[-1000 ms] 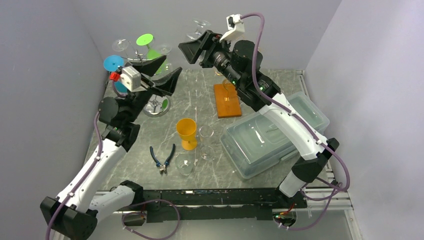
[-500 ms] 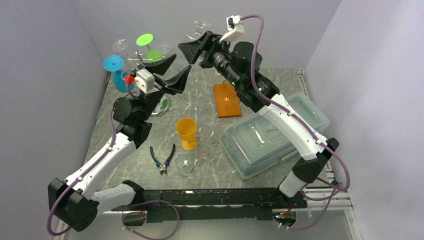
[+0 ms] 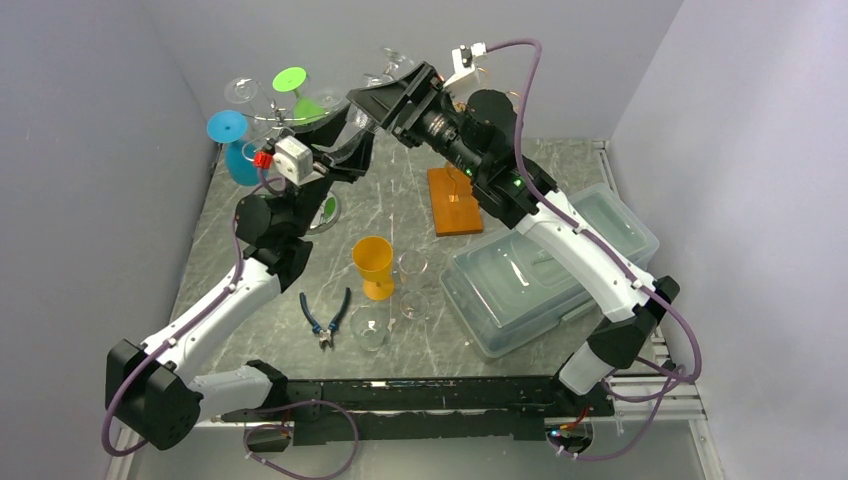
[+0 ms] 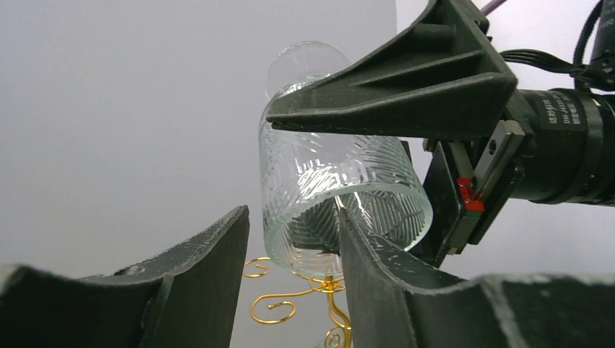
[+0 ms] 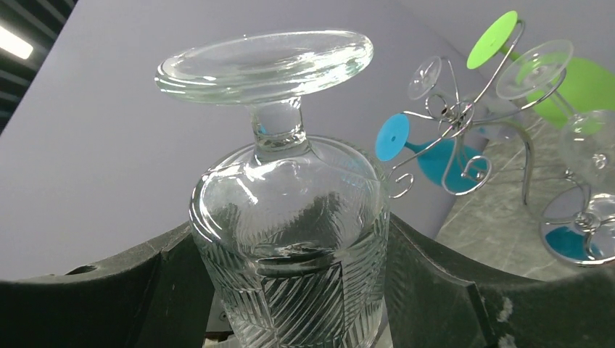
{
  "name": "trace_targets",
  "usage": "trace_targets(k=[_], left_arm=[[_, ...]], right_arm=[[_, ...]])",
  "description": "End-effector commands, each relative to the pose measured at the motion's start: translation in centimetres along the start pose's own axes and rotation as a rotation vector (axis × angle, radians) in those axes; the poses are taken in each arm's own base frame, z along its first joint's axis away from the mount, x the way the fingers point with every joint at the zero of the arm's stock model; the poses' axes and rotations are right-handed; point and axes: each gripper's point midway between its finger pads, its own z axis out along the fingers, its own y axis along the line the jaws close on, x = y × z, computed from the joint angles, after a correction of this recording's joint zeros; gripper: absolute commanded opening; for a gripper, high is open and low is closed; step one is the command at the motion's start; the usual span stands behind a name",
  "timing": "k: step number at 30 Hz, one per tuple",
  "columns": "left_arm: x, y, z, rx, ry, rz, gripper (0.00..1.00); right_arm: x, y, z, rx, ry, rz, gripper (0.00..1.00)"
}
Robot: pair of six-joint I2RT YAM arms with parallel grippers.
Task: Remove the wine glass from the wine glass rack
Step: Place the wine glass at the center of the board.
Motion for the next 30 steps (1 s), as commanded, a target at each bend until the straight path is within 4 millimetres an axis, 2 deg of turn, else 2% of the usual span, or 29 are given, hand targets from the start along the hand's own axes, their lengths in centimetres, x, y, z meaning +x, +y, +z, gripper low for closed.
trace_targets(k=[1, 10, 20, 23, 28, 30], left_arm=[[-2.8, 0.6, 0.4, -0.04, -0.107, 0.031, 0.51], [-2.9, 1.3, 0.2, -0.087, -0.092, 0.069, 0.36], [-2.8, 1.6, 0.7, -0.117, -0.078, 0.064, 0.02], [-2.8, 1.6, 0.8, -0.123, -0.078, 0.051, 0.0], [-2.6, 1.4, 0.7, -0.118, -0.062, 0.033, 0.0], [-2.7, 2.0, 0.5, -0.156, -0.057, 0.026, 0.0]], right_arm=[[-3.8, 6.7, -2.9, -0.189, -0.099, 0.062, 0.26], [-4.0, 6.3, -2.8, -0.182, -0.118, 0.065, 0.26], [-3.4, 5.7, -2.3, -0.179, -0.102, 0.085, 0.28], [-3.1, 5.4, -2.1, -0.174, -0.095, 0.088, 0.36], [-3.0, 5.2, -2.2, -0.17, -0.097, 0.078, 0.64], [-3.0, 5.2, -2.2, -0.169, -0.097, 0.075, 0.74]])
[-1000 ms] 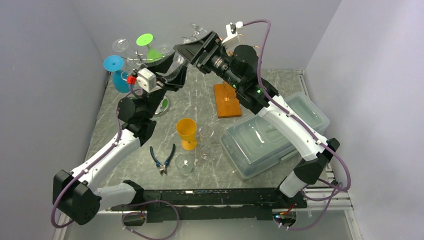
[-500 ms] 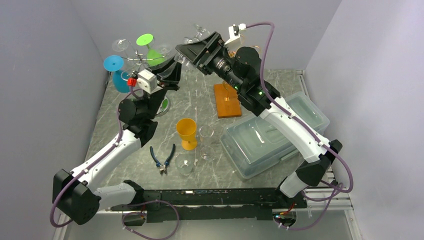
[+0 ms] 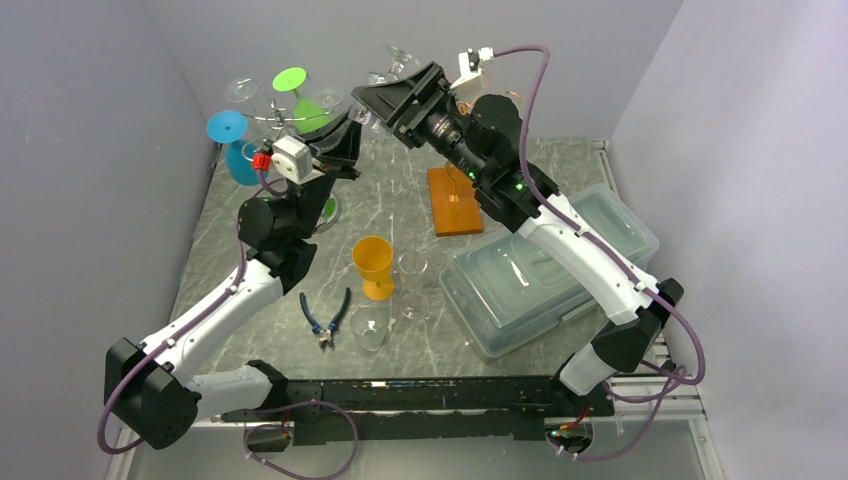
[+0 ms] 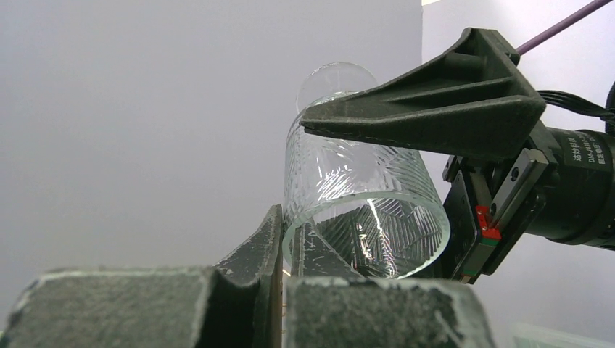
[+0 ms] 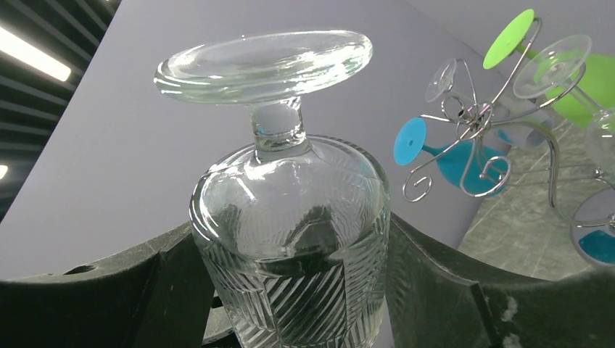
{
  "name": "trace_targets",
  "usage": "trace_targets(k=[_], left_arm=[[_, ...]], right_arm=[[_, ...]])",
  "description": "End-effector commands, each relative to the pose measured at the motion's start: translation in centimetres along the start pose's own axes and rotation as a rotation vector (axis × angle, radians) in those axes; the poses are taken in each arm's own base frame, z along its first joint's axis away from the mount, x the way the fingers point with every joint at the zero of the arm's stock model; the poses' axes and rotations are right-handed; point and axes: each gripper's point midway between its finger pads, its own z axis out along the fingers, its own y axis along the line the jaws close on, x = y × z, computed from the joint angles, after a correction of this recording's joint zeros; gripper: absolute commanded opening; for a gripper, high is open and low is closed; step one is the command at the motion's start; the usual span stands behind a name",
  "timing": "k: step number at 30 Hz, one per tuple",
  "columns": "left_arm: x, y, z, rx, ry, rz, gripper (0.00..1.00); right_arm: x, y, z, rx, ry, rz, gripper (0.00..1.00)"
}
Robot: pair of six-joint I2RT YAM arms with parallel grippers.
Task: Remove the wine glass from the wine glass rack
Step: Place the wine glass at the center of the board.
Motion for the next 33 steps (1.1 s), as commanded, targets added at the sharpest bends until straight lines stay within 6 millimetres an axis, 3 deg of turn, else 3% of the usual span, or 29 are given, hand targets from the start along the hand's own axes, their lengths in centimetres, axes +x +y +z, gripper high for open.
trace_targets(k=[1, 10, 12, 25, 33], left_arm=[[-1.9, 1.4, 0.2, -0.071, -0.026, 0.029, 0.0], [-2.3, 2.1, -0.1, -0.128, -0.027, -0.044, 0.0], [-2.4, 2.3, -0.1, -0.142, -0.026, -0.059, 0.0], [-2.7, 5.0, -0.2, -0.341, 0.108, -0.162, 0.0], [-3.3, 5.2, -0.6, -0.387, 0.262, -0.195, 0.0]], right_arm=[[-2.4, 4.6, -1.4, -0.132, -0.07, -0.003, 0.77], [-2.3, 4.0, -1.6, -0.105, -0.065, -0.022, 0.91], [-2.3, 3.8, -1.7, -0.094, -0.066, -0.032, 0.99], [-2.2, 1.9, -4.2, -0.035, -0.083, -0.088, 1.0], [-2.6, 1.0, -7.1, 0.008, -0.105, -0.165, 1.0]])
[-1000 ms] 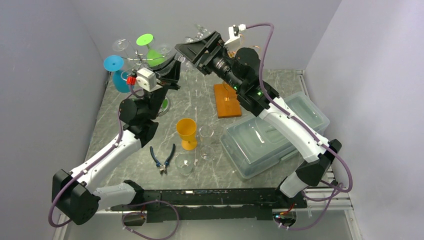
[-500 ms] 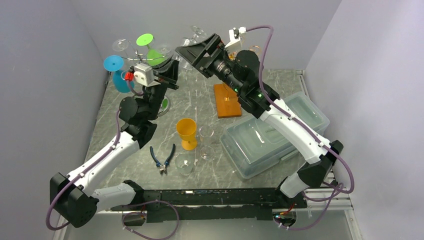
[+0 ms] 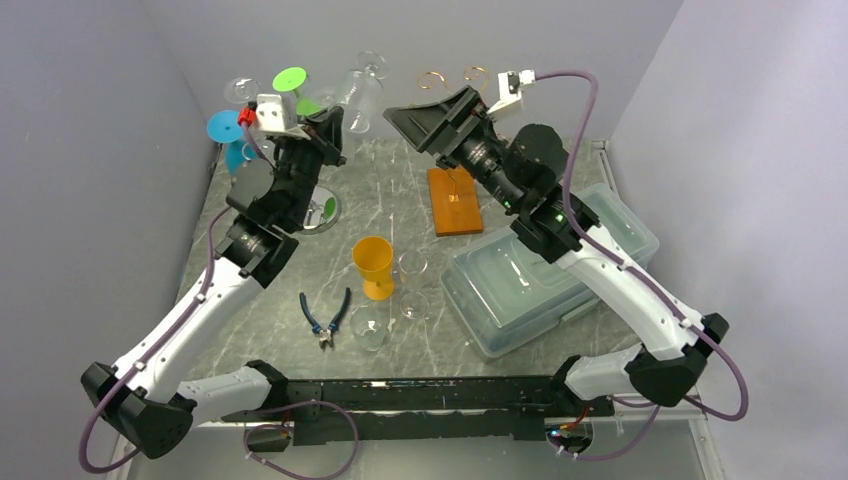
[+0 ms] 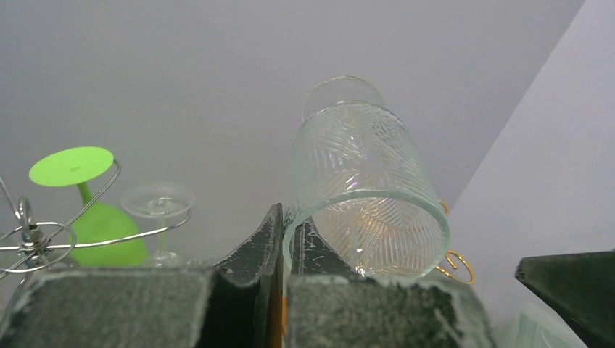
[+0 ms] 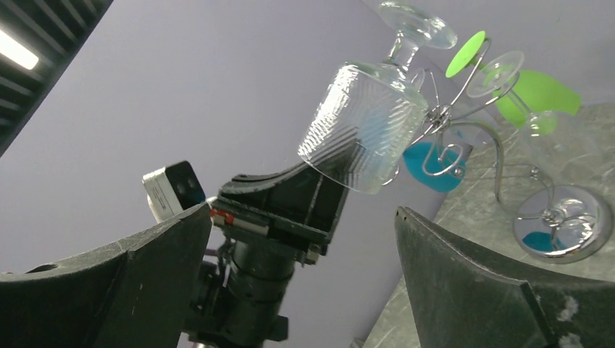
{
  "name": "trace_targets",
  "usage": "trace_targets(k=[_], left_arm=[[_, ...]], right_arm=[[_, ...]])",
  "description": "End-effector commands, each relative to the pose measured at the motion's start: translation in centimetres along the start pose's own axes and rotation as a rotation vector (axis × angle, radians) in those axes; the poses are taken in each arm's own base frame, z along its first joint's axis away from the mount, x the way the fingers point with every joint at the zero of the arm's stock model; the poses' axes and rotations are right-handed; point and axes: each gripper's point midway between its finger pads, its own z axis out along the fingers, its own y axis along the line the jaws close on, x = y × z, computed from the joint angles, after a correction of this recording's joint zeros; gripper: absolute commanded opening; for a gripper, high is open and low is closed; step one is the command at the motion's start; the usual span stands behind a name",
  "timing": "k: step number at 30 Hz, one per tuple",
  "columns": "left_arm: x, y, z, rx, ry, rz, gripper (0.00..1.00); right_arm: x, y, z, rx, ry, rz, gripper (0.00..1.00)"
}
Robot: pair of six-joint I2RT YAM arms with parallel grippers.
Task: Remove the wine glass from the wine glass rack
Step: Place the wine glass at the center of the board.
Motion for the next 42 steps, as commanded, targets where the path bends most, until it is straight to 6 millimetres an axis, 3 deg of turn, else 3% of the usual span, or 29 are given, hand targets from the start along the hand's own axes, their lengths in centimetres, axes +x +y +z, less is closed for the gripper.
trace_targets(k=[1, 9, 15, 20, 25, 30, 35, 42], left_arm=[[-5.9, -0.4, -1.5, -0.024, -0.028, -0.079, 0.0], [-5.6, -0.2, -5.0, -0.046, 0.242, -0.049, 0.0], [-5.2, 1.0, -9.2, -0.1, 0.413, -0.039, 0.0], [-3.5, 2.6, -13.0, -0.182, 0.586, -0.025, 0.0], [-1.3, 4.5, -17.3, -0.282, 0.721, -0.043, 0.0], [0.9, 6.5, -20.3, -0.39, 0.82, -0.025, 0.0], [3.9, 8.4, -22.2, -0.503, 0.906, 0.009, 0.0], [10.5, 10.0, -23.4, -0.577, 1.06, 0.067, 0.0]], right_arm=[[-1.8, 0.8, -2.0, -0.012, -0.064, -0.082, 1.0], [-2.4, -0.1, -4.8, 0.054, -0.046, -0.247, 1.0], [-2.6, -1.2, -6.7, 0.113, -0.022, -0.36, 1.0], [-2.2, -2.8, -7.5, 0.163, 0.008, -0.419, 1.0], [-1.7, -4.4, -8.2, 0.211, 0.033, -0.461, 1.0], [-0.9, -5.6, -8.2, 0.239, 0.07, -0.489, 1.0], [-0.1, -7.0, -8.3, 0.269, 0.102, -0.504, 1.0], [0.6, -7.8, -9.1, 0.282, 0.133, -0.513, 1.0]])
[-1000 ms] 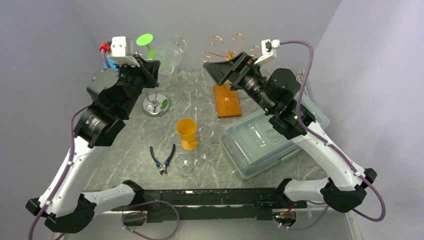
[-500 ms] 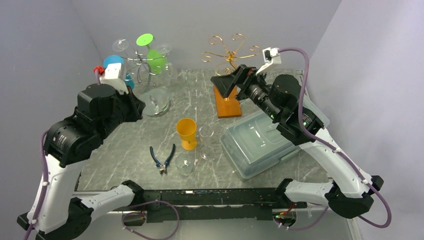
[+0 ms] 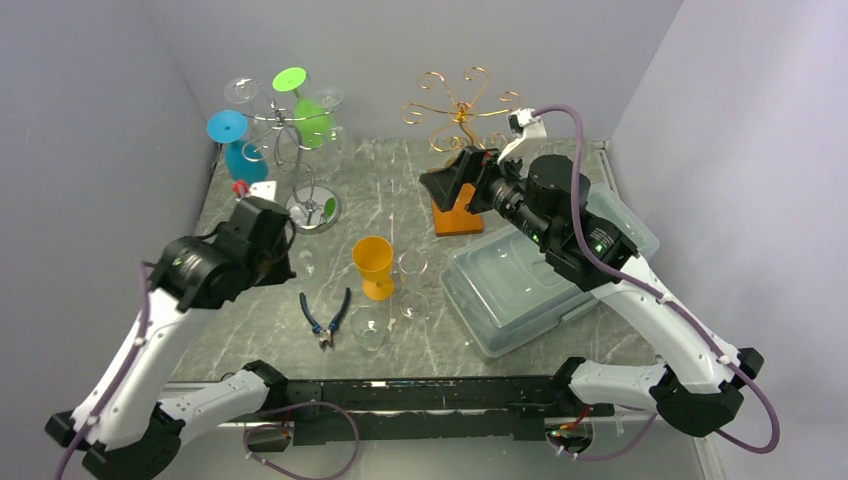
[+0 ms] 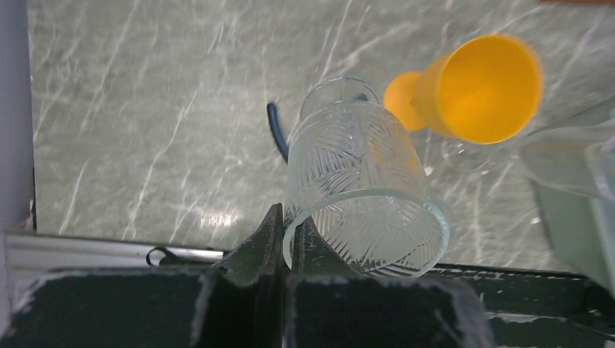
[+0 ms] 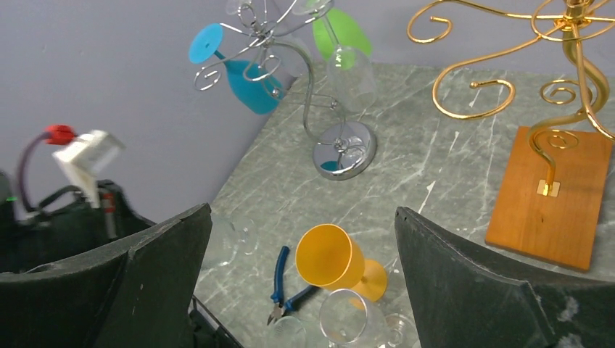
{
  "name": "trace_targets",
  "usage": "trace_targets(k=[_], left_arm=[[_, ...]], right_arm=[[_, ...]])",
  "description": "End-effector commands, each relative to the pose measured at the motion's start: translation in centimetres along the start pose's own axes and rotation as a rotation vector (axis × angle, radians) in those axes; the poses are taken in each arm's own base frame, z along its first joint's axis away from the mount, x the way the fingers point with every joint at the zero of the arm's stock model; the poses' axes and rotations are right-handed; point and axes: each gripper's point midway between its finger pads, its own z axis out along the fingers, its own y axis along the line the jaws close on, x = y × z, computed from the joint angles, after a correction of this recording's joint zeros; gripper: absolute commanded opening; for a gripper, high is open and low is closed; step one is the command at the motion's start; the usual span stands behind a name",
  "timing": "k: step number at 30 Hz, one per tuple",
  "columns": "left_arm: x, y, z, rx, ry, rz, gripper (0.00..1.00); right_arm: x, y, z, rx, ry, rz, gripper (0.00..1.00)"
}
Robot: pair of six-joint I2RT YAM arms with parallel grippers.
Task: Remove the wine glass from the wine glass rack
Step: Place the wine glass at the center of the board.
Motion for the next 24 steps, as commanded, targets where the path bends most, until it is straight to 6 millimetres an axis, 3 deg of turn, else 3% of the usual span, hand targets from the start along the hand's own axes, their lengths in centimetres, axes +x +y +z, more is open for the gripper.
trace_targets(k=[1, 7, 15, 24], left_arm=[[0.1, -0.7, 3.2, -0.042, 0.012, -0.043, 0.0], [0.8, -0.5, 8.3, -0.015, 0.129, -0.083, 0.0], [2.3, -0.9, 13.4, -0.015, 0.277, -0.081, 0.0], [4.2, 0.7, 15.5, -0.089, 0.344, -0.089, 0.0]], right_arm=[[-0.4, -0.2, -1.0, -0.001, -0.013, -0.021, 1.0], [0.5, -0.4, -1.5, -0.006, 0.011, -0.023, 1.0], [1.0, -0.7, -2.0, -0.005, 0.023, -0.021, 1.0], [1.8, -1.0, -2.1, -0.001, 0.041, -0.022, 1.0]])
